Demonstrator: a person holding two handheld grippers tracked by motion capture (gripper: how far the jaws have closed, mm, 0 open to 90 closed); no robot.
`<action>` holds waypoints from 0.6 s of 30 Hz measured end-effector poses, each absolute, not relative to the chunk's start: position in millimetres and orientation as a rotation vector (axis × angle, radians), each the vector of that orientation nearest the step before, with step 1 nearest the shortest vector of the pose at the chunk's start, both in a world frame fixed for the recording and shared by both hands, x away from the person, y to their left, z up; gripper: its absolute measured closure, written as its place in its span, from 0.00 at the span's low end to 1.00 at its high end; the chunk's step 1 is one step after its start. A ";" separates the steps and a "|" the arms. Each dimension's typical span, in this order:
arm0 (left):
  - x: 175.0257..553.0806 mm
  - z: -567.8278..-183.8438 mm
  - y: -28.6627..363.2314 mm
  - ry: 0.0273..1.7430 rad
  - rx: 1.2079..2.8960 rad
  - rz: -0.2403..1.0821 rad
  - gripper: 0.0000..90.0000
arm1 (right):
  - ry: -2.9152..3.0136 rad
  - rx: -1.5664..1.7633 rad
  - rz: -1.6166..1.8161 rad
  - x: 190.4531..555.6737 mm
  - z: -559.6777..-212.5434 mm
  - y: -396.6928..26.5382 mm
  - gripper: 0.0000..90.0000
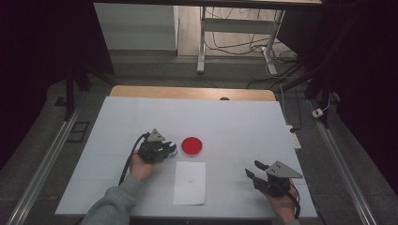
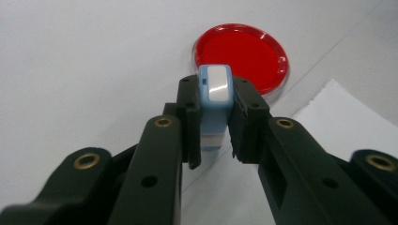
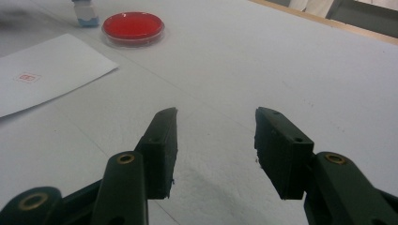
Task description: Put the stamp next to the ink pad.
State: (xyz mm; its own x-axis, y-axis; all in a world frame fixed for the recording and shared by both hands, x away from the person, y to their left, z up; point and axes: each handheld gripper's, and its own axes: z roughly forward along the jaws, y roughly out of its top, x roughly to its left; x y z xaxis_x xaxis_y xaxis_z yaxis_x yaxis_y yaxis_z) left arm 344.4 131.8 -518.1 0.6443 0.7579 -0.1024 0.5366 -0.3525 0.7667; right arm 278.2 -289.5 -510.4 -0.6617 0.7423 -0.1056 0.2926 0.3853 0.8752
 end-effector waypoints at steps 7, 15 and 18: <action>348.2 -521.3 127.7 1.005 2.037 0.353 0.83 | 2.156 0.890 1.222 278.5 -510.2 -290.1 0.54; 349.2 -522.1 127.9 1.002 2.024 0.346 0.73 | 2.158 0.890 1.214 278.7 -510.5 -290.0 0.54; 349.0 -520.8 129.0 1.004 2.000 0.346 0.66 | 2.157 0.894 1.215 278.9 -510.6 -290.4 0.54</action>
